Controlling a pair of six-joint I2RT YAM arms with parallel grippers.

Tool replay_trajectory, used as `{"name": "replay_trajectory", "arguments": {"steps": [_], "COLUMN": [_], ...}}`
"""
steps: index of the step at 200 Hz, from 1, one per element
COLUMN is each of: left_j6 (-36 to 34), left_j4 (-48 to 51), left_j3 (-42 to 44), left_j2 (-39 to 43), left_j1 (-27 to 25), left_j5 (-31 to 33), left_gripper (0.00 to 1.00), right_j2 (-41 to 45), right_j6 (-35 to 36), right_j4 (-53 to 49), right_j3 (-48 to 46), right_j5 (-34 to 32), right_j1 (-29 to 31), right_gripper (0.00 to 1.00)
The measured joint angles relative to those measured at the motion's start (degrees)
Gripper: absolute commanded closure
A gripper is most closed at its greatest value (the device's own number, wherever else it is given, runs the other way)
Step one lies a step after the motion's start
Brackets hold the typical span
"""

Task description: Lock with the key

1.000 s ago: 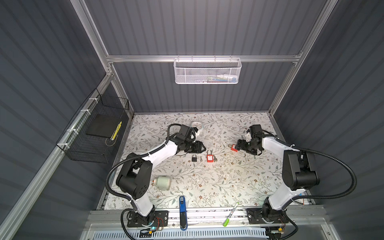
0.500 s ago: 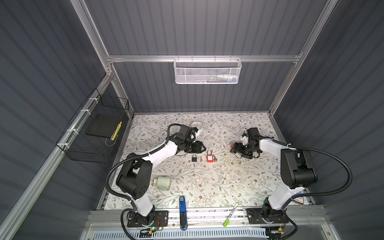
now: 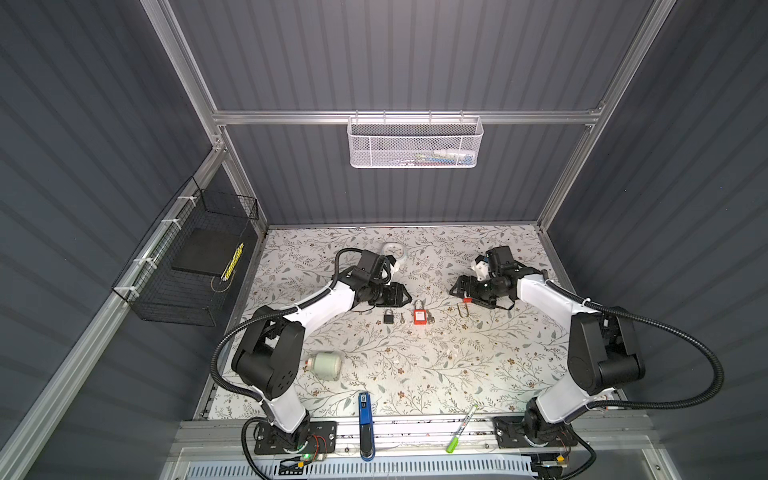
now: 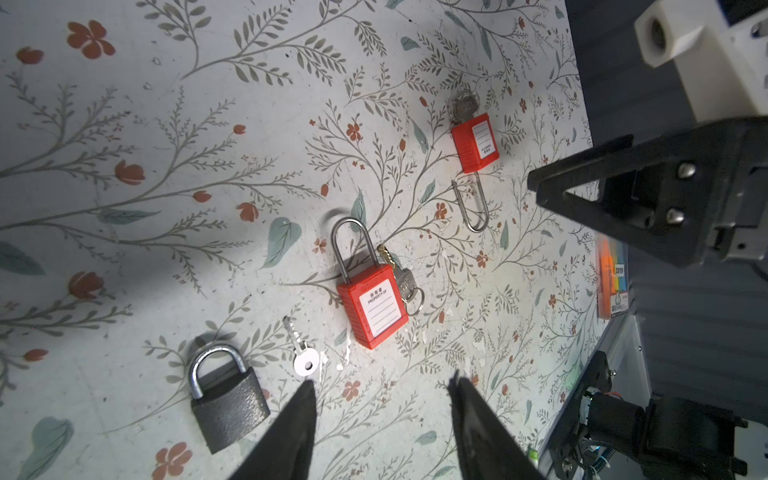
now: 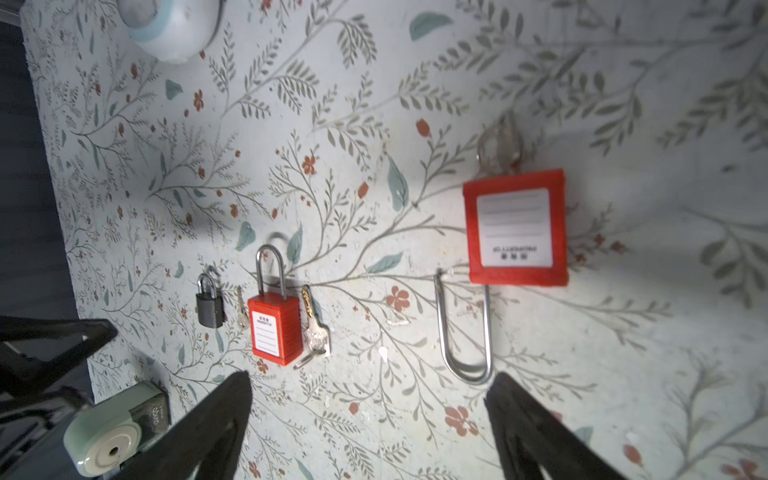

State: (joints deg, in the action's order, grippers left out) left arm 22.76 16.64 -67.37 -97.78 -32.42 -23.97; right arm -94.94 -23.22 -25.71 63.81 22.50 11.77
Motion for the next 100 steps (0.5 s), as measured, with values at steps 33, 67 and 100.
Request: {"name": "replay_trajectory", "arguments": {"steps": [33, 67, 100], "left_j6": [0.00, -0.02, -0.02], "left_j4": [0.02, 0.17, 0.26], "left_j3": [0.00, 0.00, 0.00], "left_j2": [0.07, 0.31, 0.55], "left_j1": [0.00, 0.00, 0.00], "left_j5": [0.00, 0.04, 0.04], "left_gripper": [0.46, 0.46, 0.46], "right_j2": [-6.75, -13.20, -16.41], "right_j6": [0.07, -0.20, -0.83], "right_j4": [-0.22, -0.98, -1.51], "right_j3": [7.69, 12.26, 13.84], "right_j5": [-0.59, -1.55, -2.97], "right_j1": [0.13, 1.07, 1.99], "right_gripper": [0.10, 0.10, 0.10]}}
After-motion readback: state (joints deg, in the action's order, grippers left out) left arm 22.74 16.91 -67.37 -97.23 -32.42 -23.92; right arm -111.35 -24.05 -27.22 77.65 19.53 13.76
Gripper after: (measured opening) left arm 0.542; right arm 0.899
